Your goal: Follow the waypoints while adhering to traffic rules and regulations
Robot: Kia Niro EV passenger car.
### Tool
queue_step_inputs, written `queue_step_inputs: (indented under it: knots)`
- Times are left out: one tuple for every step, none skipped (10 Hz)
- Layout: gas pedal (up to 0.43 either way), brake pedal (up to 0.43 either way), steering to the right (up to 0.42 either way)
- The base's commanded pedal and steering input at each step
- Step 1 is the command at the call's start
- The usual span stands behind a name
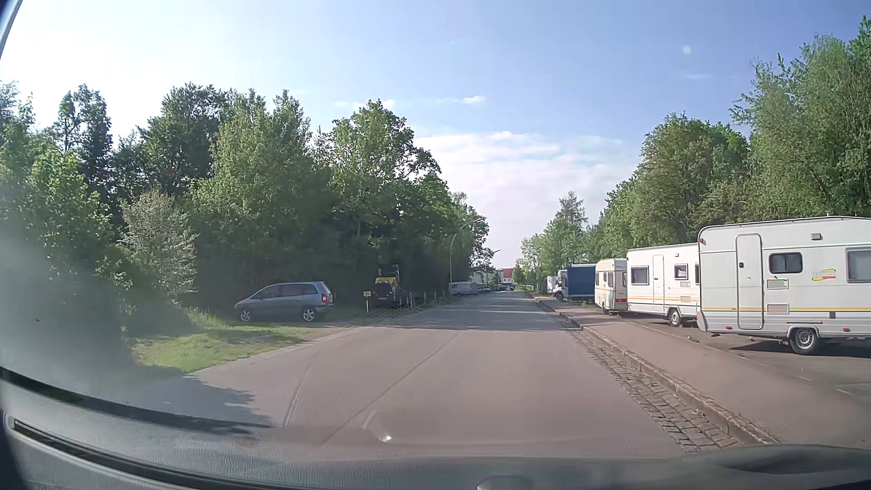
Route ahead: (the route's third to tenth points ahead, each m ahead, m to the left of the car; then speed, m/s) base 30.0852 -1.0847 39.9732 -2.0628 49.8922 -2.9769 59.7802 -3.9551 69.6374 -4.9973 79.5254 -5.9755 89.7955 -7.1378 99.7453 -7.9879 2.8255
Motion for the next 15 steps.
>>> queue_step_inputs:
  knots:
    - [0.228, 0.000, -0.001]
    - [0.240, 0.000, 0.009]
    - [0.240, 0.000, 0.016]
    - [0.240, 0.000, 0.024]
    - [0.248, 0.000, 0.033]
    - [0.260, 0.000, 0.039]
    - [0.260, 0.000, 0.041]
    - [0.268, 0.000, 0.042]
    - [0.268, 0.000, 0.042]
    - [0.268, 0.000, 0.043]
    - [0.280, 0.000, 0.045]
    - [0.280, 0.000, 0.045]
    - [0.280, 0.000, 0.045]
    - [0.280, 0.000, 0.045]
    - [0.287, 0.000, 0.045]
